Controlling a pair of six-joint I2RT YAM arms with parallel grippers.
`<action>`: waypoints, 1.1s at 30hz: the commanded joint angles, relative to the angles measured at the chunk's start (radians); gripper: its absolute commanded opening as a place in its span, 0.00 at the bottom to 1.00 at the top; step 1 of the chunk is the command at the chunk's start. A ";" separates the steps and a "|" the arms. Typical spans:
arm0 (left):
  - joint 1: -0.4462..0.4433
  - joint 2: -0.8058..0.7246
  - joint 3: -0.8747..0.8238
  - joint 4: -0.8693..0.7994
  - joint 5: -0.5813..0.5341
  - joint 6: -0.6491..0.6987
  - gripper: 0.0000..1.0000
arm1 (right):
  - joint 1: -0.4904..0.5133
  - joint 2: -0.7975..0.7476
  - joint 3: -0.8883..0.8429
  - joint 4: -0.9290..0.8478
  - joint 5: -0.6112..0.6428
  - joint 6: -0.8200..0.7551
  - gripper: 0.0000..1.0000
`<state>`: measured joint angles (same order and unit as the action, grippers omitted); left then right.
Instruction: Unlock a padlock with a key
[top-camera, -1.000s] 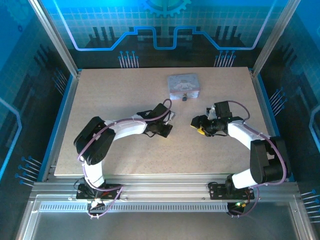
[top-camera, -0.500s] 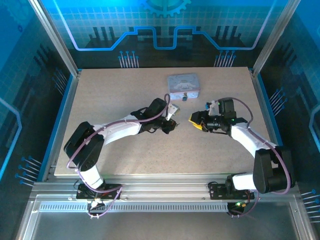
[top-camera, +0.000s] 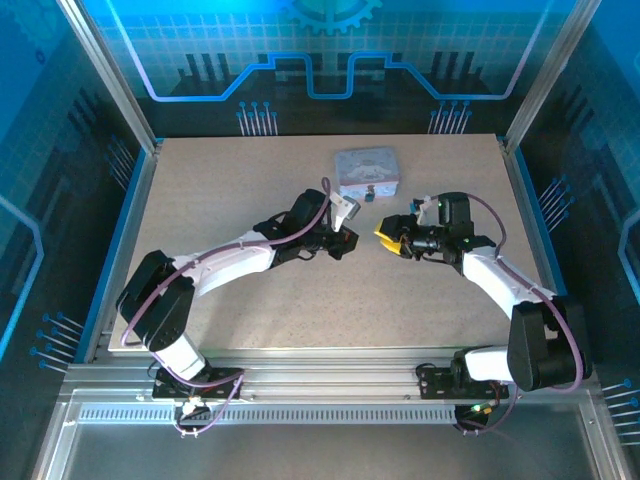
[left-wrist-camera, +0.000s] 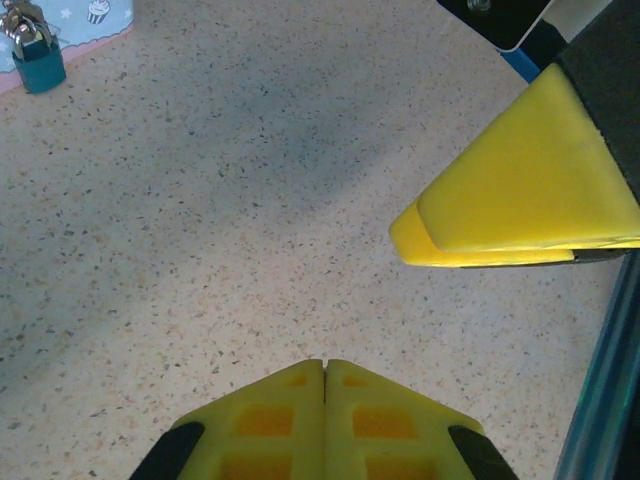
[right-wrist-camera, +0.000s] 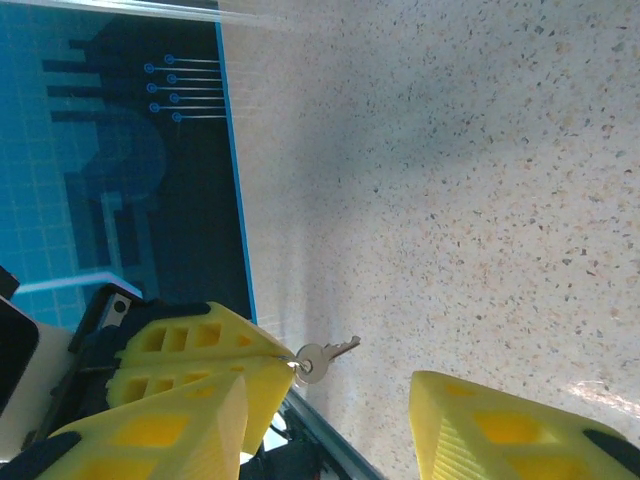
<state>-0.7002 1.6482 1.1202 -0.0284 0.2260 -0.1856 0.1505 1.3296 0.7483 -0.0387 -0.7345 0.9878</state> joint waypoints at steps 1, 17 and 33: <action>-0.001 -0.027 -0.019 0.025 0.024 -0.029 0.00 | 0.010 -0.001 0.011 -0.001 -0.007 0.045 0.46; 0.032 -0.086 0.103 -0.116 0.096 -0.130 0.00 | 0.132 -0.167 -0.028 -0.065 0.259 -0.405 0.41; 0.073 -0.147 0.161 -0.258 0.120 -0.361 0.00 | 0.368 -0.298 -0.135 0.192 0.564 -0.921 0.51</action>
<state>-0.6327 1.5341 1.2484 -0.2481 0.3054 -0.4797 0.4896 1.0378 0.6186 0.0616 -0.2283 0.1898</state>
